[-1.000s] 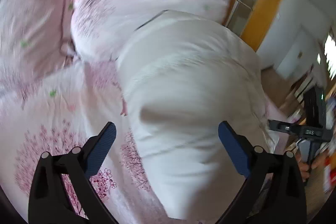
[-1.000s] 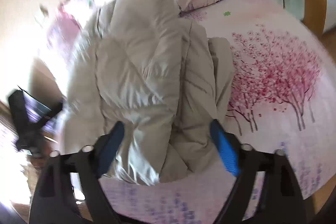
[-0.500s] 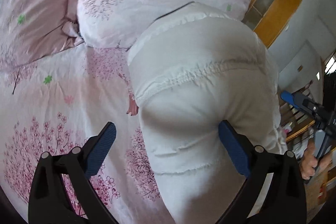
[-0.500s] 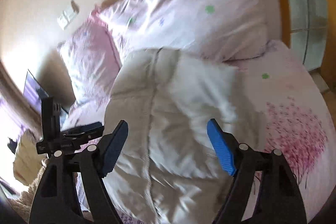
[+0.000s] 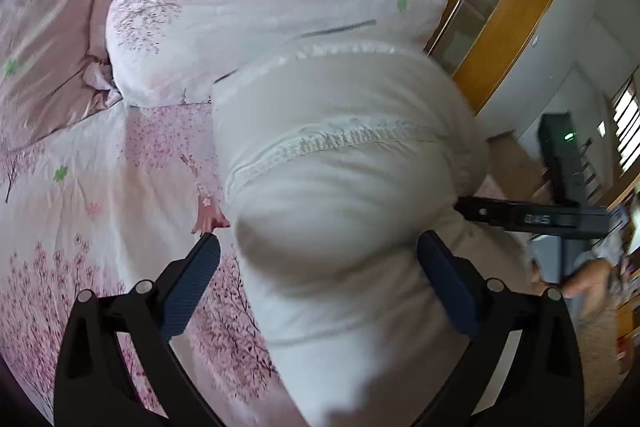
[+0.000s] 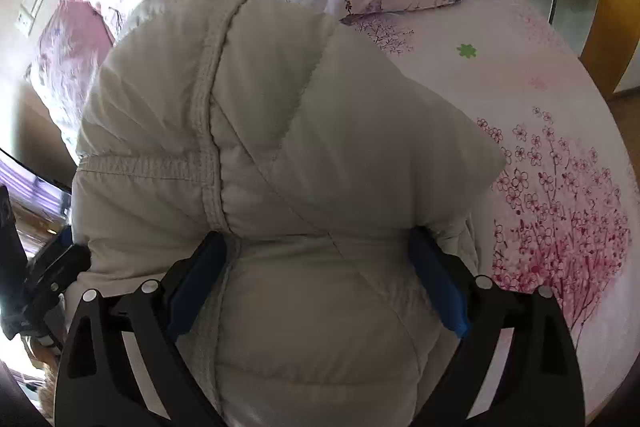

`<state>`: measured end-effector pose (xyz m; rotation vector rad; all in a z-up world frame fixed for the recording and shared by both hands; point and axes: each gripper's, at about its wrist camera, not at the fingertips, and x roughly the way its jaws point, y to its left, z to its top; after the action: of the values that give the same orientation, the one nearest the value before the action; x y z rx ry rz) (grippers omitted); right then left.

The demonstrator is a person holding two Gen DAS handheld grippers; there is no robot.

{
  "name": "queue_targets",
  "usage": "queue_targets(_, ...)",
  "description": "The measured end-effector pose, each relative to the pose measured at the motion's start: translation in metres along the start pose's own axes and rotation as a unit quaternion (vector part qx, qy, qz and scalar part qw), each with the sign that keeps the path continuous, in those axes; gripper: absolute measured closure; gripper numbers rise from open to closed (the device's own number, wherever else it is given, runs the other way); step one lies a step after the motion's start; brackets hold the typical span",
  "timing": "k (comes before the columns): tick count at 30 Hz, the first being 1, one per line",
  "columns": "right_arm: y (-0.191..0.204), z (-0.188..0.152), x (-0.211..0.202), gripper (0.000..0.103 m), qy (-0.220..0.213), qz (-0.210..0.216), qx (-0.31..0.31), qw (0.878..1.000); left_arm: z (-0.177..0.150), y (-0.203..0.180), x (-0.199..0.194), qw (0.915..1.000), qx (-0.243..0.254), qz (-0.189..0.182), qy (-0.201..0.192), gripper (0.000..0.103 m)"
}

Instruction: Fold large clothes

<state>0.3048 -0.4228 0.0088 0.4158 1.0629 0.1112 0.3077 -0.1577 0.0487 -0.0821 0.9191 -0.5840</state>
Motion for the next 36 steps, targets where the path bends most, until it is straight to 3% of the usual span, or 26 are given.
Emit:
queue_targets(3, -0.001, -0.003, -0.016, 0.012, -0.016, 0.016, -0.004, 1.000, -0.002, 0.025, -0.023, 0.9994, -0.015, 0.023, -0.021, 0.004)
queue_targets(6, -0.006, -0.007, -0.040, 0.012, -0.039, 0.052, 0.008, 0.998, -0.004, 0.056, -0.017, 0.9986, -0.044, 0.029, 0.007, 0.004)
queue_targets(8, -0.015, -0.009, -0.055, 0.011, -0.051, 0.071, 0.020, 0.996, -0.008, 0.072, -0.009, 0.9970, -0.070, -0.003, 0.033, 0.004)
queue_targets(12, -0.035, -0.021, -0.067, 0.004, -0.054, 0.096, 0.048, 0.993, -0.010, 0.086, -0.002, 0.9922, -0.104, -0.056, 0.041, 0.004)
queue_targets(15, -0.055, -0.028, -0.055, 0.004, -0.027, 0.106, 0.078, 0.991, -0.011, 0.086, 0.004, 0.9883, -0.120, -0.078, 0.051, 0.003)
queue_targets(23, -0.084, -0.034, -0.022, 0.002, 0.022, 0.200, 0.129, 0.971, -0.011, 0.090, 0.016, 0.9776, -0.154, -0.132, 0.057, 0.003)
queue_targets(30, -0.079, -0.029, -0.004, 0.001, 0.042, 0.243, 0.129, 0.961, -0.002, 0.069, 0.023, 0.9767, -0.130, -0.159, 0.062, 0.002)
queue_targets(36, -0.073, -0.025, 0.017, 0.001, 0.056, 0.269, 0.129, 0.953, -0.006, 0.066, 0.041, 0.9620, -0.157, -0.210, 0.075, 0.002)
